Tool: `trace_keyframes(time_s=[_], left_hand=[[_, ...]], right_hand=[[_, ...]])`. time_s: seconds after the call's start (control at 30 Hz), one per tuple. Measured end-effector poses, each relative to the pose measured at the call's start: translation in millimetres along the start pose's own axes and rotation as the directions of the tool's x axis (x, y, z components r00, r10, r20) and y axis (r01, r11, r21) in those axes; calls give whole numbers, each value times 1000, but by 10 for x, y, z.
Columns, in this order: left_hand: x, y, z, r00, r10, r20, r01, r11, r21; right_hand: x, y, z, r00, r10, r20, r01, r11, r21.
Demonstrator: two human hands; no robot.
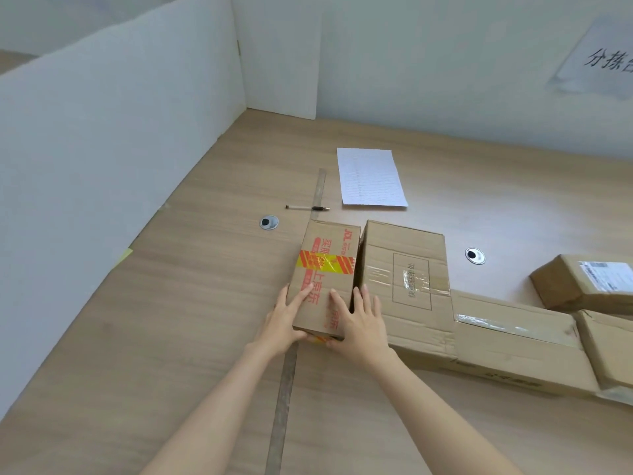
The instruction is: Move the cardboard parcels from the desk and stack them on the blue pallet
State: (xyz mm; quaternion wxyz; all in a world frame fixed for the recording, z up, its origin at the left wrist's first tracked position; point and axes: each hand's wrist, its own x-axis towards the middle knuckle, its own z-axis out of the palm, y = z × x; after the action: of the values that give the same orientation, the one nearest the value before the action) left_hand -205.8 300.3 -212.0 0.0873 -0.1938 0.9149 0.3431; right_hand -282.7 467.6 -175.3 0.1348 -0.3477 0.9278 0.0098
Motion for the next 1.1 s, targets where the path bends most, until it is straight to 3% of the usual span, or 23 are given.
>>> trace_keyframes(time_s=[0.33,0.47,0.63,0.8,1.1], left_hand=[[-11,-47,-346,999,44,-17,-46,988,-149],[-30,210,-776,995,68,-78,-77,989,-122],[-90,809,-1445,976,143,-162,-159,983,-90],[-152,1596,-1922,933,267,-240,-257,964,72],[-267,3252,-1656,826,533,-183,-499,843,203]], right_hand=[[129,-174,-279,1000,0,23,-3,991,132],[176,-222,-679,998,-4,-61,19,970,243],[184,-116,-1349,970,16,-241,65,944,324],[-21,252,-2056,927,59,-372,95,919,382],[-978,1626,-2730,865,208,-457,12,902,432]])
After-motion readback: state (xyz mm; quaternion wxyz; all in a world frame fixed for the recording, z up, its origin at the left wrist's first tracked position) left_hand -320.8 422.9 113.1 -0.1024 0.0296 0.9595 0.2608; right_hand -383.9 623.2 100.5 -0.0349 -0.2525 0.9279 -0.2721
